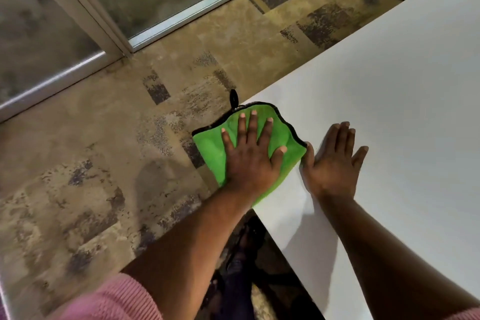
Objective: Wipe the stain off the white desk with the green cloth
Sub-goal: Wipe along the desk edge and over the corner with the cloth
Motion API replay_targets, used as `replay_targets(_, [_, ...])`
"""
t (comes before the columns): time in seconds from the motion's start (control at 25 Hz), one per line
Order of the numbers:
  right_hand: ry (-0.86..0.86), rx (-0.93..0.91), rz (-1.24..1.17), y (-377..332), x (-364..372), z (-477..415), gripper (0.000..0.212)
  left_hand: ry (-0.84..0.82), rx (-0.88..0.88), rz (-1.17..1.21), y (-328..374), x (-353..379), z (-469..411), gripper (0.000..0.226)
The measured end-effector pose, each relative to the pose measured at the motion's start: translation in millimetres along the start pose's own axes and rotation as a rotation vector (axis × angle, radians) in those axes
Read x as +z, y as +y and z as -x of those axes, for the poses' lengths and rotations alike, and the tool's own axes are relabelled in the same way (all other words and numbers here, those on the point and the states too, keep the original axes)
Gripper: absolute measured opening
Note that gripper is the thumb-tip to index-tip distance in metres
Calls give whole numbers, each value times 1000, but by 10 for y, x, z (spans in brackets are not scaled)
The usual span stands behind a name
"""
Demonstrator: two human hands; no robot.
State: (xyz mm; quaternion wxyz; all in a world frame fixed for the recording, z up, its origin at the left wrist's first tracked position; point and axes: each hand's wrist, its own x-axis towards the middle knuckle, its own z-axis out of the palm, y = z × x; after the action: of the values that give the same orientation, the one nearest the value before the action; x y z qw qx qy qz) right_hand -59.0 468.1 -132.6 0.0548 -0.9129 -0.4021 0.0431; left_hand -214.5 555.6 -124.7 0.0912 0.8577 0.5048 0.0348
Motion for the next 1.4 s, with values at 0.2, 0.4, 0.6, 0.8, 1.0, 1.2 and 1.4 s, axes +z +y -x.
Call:
replay_targets(0.2, [-34, -14, -1, -3, 11, -8, 90, -40, 6, 3, -55, -35, 245, 74])
replay_targets(0.4, [16, -13, -5, 0, 41, -8, 88, -53, 20, 14, -169, -116, -146, 71])
replay_targets(0.6, [-13, -20, -27, -15, -12, -8, 90, 110, -269, 143, 192, 92, 508, 73])
replay_targets(0.8, [-19, -37, -19, -2, -27, -27, 94, 257, -419, 650, 562, 284, 1186, 95])
replay_targets(1.0, [38, -44, -36, -1, 41, -20, 93, 241, -400, 726, 245, 140, 786, 102])
replay_targets(1.2, [74, -36, -38, 18, 85, -26, 93, 315, -611, 833, 295, 134, 914, 79])
replay_targets(1.4, [75, -33, -41, 17, 66, -25, 91, 119, -613, 1067, 578, 213, 1378, 86])
